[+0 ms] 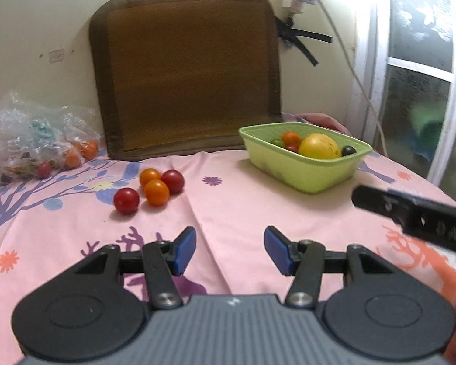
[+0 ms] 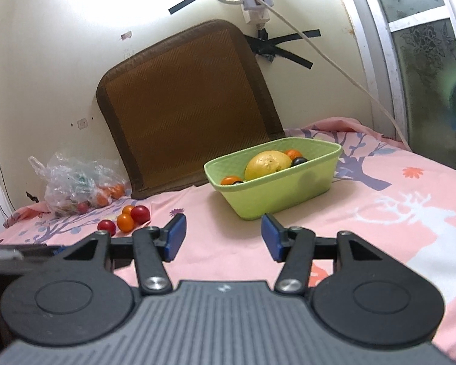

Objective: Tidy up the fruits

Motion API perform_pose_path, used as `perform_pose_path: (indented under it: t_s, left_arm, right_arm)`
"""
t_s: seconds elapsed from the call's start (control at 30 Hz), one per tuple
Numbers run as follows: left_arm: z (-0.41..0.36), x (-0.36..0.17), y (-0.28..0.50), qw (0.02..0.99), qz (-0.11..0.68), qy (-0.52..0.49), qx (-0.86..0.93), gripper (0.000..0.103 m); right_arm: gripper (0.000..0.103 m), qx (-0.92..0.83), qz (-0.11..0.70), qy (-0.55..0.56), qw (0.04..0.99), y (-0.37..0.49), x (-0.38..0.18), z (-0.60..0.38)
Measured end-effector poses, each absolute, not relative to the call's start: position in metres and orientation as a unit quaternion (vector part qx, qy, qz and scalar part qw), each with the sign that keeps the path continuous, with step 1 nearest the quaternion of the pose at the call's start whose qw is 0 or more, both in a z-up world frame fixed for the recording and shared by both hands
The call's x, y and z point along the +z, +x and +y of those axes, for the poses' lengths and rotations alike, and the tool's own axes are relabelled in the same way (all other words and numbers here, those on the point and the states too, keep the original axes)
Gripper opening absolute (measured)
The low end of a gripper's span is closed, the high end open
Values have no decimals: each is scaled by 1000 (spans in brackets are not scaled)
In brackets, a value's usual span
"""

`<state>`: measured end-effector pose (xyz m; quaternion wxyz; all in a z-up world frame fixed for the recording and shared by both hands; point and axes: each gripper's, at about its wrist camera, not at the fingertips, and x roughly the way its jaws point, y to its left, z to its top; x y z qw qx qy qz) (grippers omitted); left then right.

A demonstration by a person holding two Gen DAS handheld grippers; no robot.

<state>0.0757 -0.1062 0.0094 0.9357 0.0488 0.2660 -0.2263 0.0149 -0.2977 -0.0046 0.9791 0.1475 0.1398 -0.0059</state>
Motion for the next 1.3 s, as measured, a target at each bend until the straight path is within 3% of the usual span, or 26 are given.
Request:
perform_pose_path:
  t_s: [1.23,1.3]
  left_arm:
    - [-102,9,60,934,229,38,-273,67]
    - [-102,9,60,934,228,37,-271,77]
  right_arm:
    - [66,8,122,162,979,8,-5,-299]
    - [66,10,119,162,980,7,-5,-298]
